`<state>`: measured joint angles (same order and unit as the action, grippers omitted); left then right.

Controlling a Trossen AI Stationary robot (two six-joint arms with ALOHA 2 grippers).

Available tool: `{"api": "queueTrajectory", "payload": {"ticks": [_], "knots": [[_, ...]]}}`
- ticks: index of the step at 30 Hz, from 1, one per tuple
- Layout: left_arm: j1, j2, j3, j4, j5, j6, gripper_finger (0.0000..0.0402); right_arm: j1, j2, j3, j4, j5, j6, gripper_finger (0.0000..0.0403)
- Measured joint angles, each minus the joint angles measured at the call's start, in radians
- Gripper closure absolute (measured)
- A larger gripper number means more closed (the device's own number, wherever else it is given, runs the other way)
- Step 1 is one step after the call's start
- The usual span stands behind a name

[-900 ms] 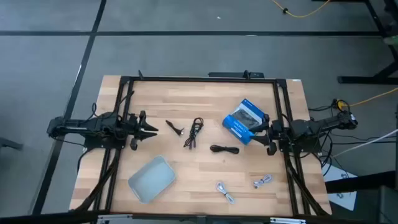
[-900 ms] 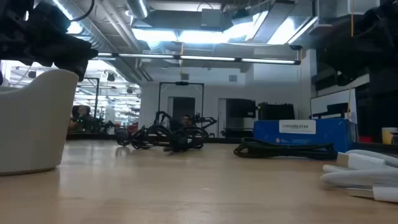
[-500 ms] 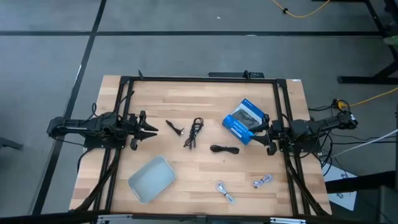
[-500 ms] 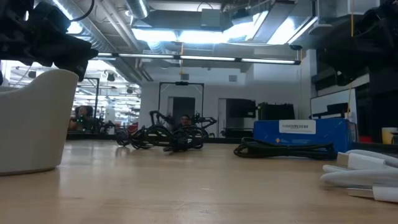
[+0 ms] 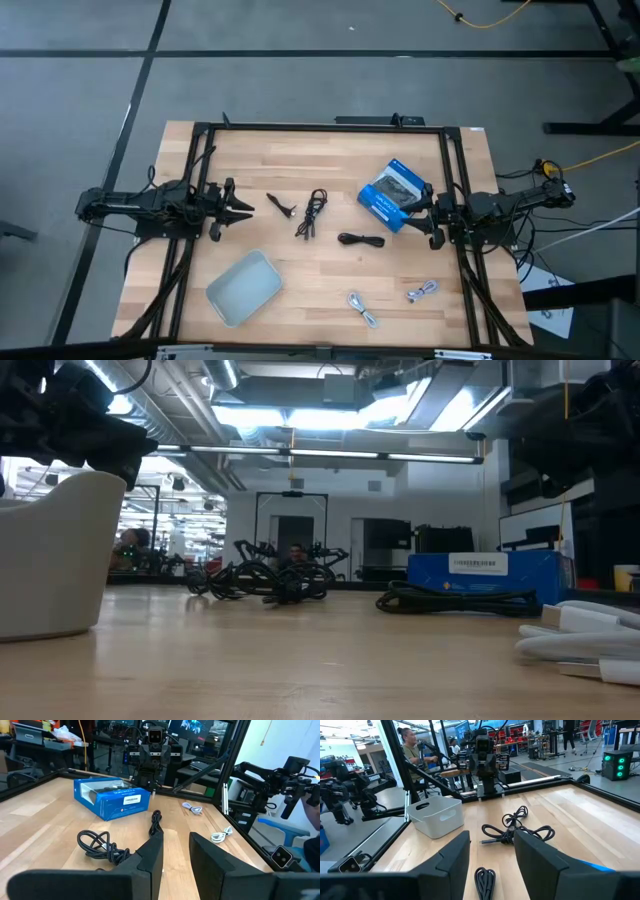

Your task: Pick and place USB-C Cables

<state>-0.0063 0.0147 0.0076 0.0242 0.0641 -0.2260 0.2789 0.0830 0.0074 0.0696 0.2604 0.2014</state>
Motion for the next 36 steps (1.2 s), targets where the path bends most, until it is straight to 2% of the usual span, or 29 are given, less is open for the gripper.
{"api": "queueTrajectory", "payload": {"ticks": [13, 16, 25, 28, 32, 36], "knots": [[0.000, 0.000, 0.000, 0.002, -0.005, 0.002, 0.0315, 0.000, 0.000, 0.000, 0.000, 0.000, 0.000, 0.0243], [0.000, 0.000, -0.001, 0.034, -0.041, 0.051, 0.0315, 0.000, 0.000, 0.000, 0.000, 0.000, 0.000, 0.0244], [0.000, 0.000, -0.001, 0.155, -0.135, 0.056, 0.0315, 0.000, 0.000, 0.000, 0.000, 0.000, 0.002, 0.0244], [0.000, 0.000, -0.001, 0.157, -0.224, 0.053, 0.0315, 0.000, 0.000, 0.000, 0.009, 0.000, 0.034, 0.0243], [0.000, 0.000, -0.001, 0.216, -0.311, 0.050, 0.0315, 0.000, 0.000, 0.000, 0.137, 0.001, 0.090, 0.0244], [0.000, 0.009, -0.001, 0.321, -0.297, 0.052, 0.0315, 0.000, 0.000, 0.000, 0.335, -0.005, 0.044, 0.0244]]}}
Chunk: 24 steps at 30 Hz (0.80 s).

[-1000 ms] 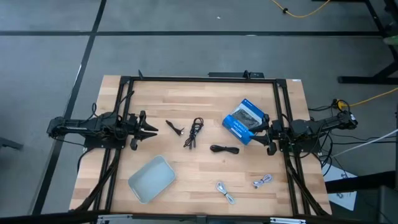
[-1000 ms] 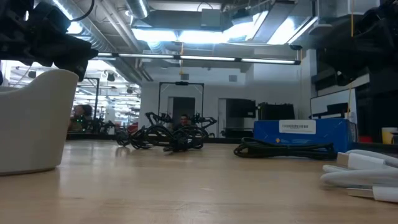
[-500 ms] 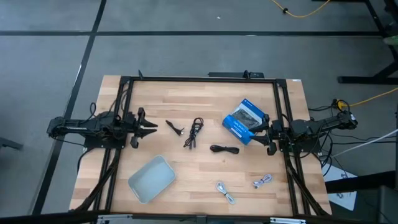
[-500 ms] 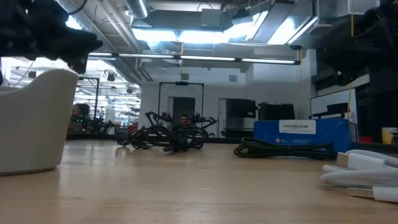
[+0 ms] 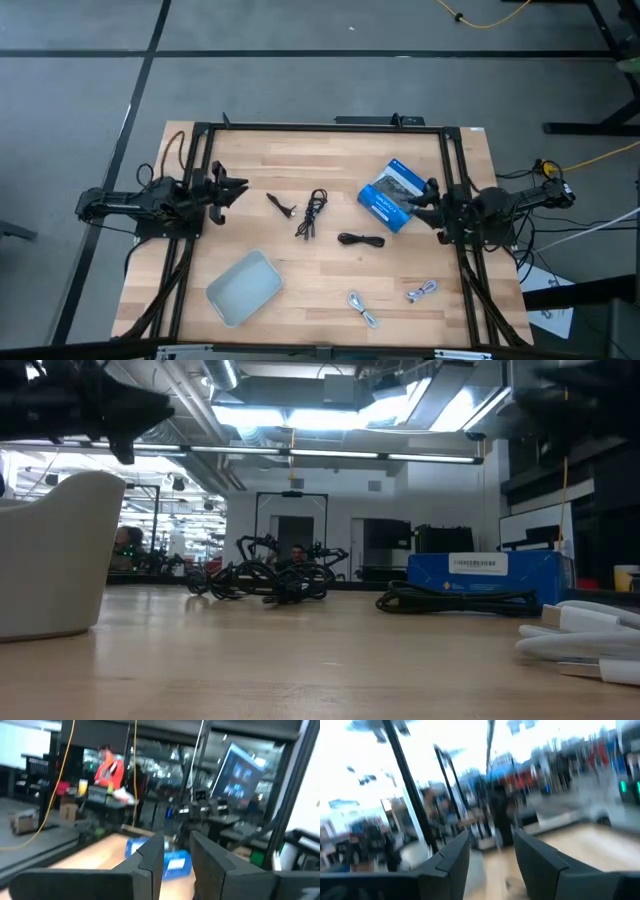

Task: Pick and place USB-C Cables
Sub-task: Put the right black charger cable into the white bin

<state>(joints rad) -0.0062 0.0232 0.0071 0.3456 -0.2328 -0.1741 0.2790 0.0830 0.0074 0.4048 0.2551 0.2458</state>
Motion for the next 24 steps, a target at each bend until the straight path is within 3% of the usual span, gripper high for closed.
{"api": "queueTrajectory", "payload": {"ticks": [9, 13, 18, 24], "knots": [[0.000, 0.128, 0.000, 0.320, 0.225, 0.120, 0.0315, 0.000, 0.046, 0.000, 0.346, -0.125, -0.169, 0.0244], [0.000, 0.231, 0.000, 0.348, 0.236, 0.160, 0.0315, 0.000, 0.092, 0.000, 0.363, -0.082, -0.229, 0.0244], [0.000, 0.347, 0.001, 0.440, 0.225, 0.103, 0.0315, 0.000, 0.158, 0.027, 0.358, -0.041, -0.167, 0.0244], [-0.001, 0.521, 0.094, 0.548, 0.269, 0.122, 0.0315, 0.000, 0.333, 0.170, 0.347, -0.147, -0.193, 0.0243]]}}
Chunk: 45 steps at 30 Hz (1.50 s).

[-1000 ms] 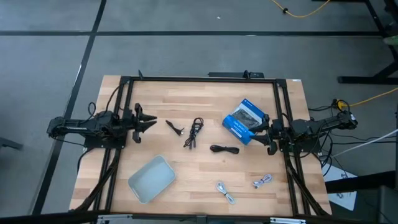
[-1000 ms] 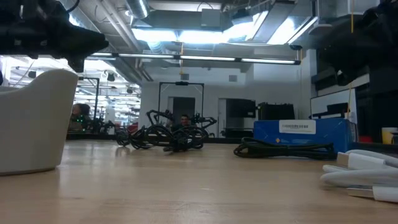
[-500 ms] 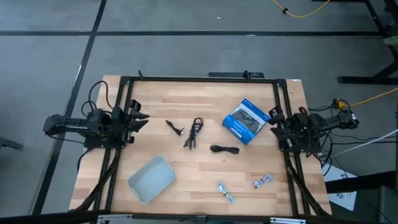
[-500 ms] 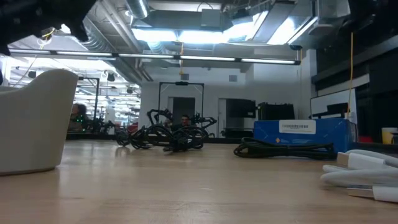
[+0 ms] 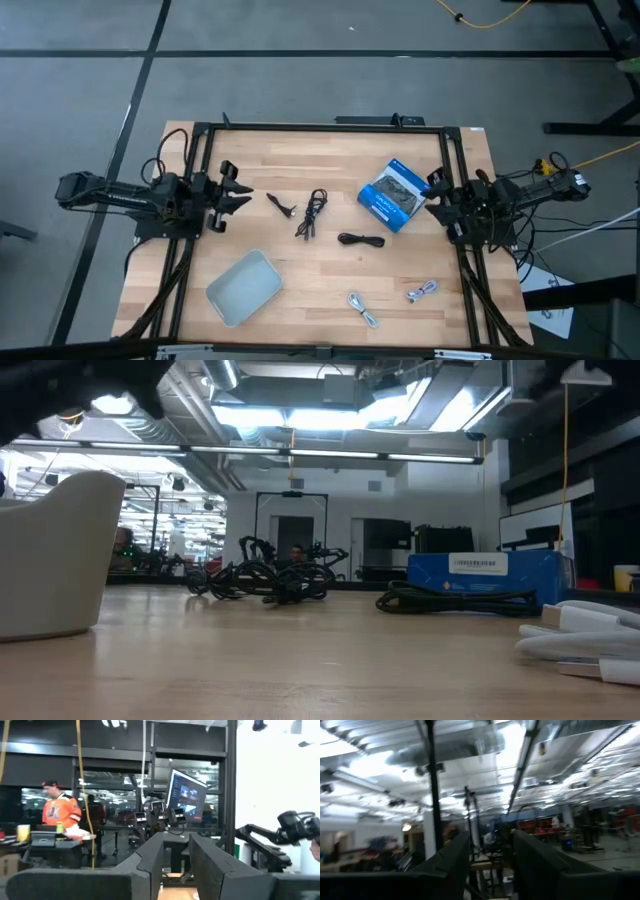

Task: Pick and place USB-C Cables
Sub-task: Put the right black charger cable into the white bin

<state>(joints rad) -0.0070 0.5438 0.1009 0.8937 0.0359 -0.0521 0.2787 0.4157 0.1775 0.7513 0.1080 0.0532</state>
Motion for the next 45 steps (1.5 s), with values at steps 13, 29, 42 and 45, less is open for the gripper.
{"api": "queueTrajectory", "payload": {"ticks": [13, 29, 42, 45], "knots": [[-0.066, 0.385, 0.192, -0.014, 0.055, 0.002, 0.0315, 0.000, 0.378, 0.383, -0.664, -0.066, 0.151, 0.0244], [-0.068, 0.461, 0.199, -0.010, 0.026, 0.003, 0.0315, 0.001, 0.683, 0.414, -0.678, -0.205, -0.004, 0.0244], [-0.068, 0.461, 0.200, -0.010, -0.055, 0.003, 0.0315, -0.027, 0.849, 0.416, -0.675, -0.048, 0.075, 0.0244], [-0.068, 0.461, 0.200, -0.010, -0.080, 0.003, 0.0315, -0.041, 0.866, 0.453, -0.679, -0.048, 0.070, 0.0244]]}}
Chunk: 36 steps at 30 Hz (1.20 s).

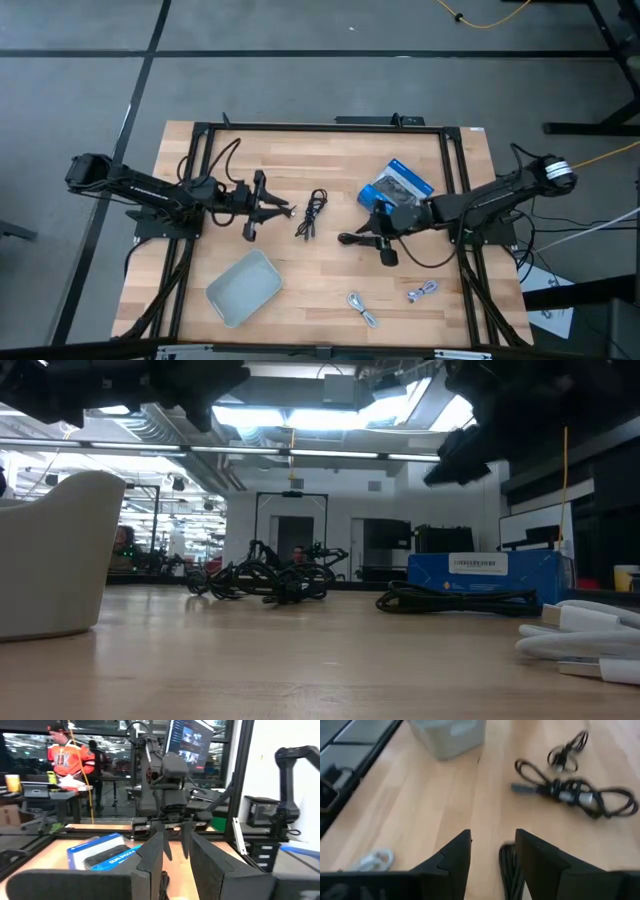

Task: Pick and place USB-C Cables
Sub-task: Put the right black charger cable into the white bin

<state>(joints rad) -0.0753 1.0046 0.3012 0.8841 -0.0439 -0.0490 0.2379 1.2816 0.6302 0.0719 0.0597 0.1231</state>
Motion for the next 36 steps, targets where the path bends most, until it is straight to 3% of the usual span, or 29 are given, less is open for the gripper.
{"api": "queueTrajectory", "payload": {"ticks": [8, 15, 23, 36], "knots": [[0.000, 0.000, 0.001, 0.011, -0.021, -0.048, 0.0315, -0.053, 0.096, 0.273, -0.053, 0.002, -0.102, 0.0244], [0.000, 0.000, 0.001, 0.011, -0.021, -0.053, 0.0315, -0.113, 0.215, 0.501, -0.404, 0.115, -0.069, 0.0244], [0.000, 0.000, 0.001, -0.030, -0.020, -0.050, 0.0315, -0.122, 0.305, 0.509, -0.653, 0.113, -0.024, 0.0244], [0.005, 0.005, 0.001, -0.094, -0.025, -0.048, 0.0315, -0.110, 0.420, 0.509, -0.638, 0.095, 0.026, 0.0244]]}}
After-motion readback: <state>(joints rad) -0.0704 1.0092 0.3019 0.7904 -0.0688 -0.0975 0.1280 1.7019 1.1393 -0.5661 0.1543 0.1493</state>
